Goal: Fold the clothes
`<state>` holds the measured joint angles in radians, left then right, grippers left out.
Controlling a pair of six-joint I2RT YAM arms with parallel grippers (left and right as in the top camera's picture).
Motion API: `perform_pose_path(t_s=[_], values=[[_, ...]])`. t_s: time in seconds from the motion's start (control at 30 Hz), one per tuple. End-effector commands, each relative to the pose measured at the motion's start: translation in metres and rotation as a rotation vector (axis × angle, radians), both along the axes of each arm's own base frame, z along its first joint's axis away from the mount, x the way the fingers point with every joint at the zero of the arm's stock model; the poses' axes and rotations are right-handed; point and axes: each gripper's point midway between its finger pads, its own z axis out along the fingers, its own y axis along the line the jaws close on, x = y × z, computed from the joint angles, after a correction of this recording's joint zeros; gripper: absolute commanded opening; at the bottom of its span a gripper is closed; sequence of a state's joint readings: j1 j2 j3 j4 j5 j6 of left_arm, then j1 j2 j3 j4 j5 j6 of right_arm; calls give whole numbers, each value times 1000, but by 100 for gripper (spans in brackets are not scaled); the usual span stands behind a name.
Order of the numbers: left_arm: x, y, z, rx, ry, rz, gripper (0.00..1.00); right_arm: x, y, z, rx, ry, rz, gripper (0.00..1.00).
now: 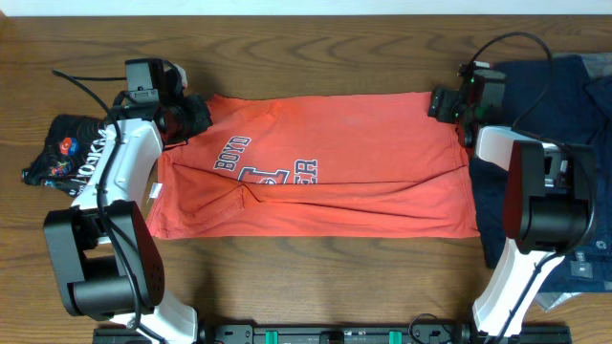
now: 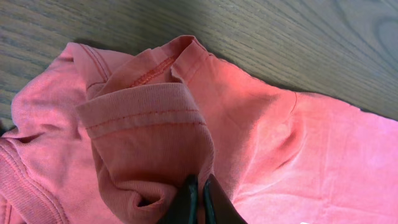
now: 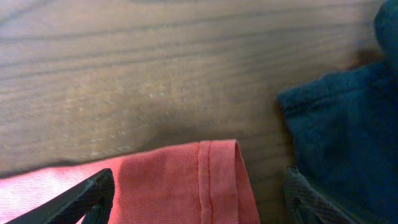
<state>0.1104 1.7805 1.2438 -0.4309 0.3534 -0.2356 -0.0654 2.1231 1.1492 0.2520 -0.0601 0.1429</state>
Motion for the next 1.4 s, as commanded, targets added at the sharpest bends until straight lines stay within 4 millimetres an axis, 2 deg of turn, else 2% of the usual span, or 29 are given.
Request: perform_pose_path(t_s=[0.0,0.13,0.27,0.37,0.43,0.5,0.63,0.73,0.87,1.0,1.17,1.37], values=[[1,0,1,-5,2,1,6,1,12,-8,9,13,26,84],[1,0,1,-5,2,0,6,1,17,-8,10,12,36,79],[0,0,0,-6,5,0,6,0,21,-9,8,20,42,54],[0,0,0,-6,6,0,6,-1,19,-11,4,29,19,30],[0,0,0,-6,6,0,6,-4,12,-13,7,44,-34,11],[-1,0,0,-6,9,0,6,-8,8,-17,5,66,-69,1],[-3,0,-1,-7,21,2,6,-18,1,-25,-21,121,-103,1],[-3,0,1,-7,14,1,6,-22,-4,-21,-36,135,-119,1],[-3,1,16,-4,-20,3,6,-22,-8,3,-34,112,-127,1],[-11,7,44,2,-63,19,6,-31,-12,32,-34,112,-137,1],[-39,21,71,2,-54,64,6,-51,-15,68,-37,132,-141,1],[-80,31,78,-13,44,112,6,-87,-13,88,-47,223,-131,1]])
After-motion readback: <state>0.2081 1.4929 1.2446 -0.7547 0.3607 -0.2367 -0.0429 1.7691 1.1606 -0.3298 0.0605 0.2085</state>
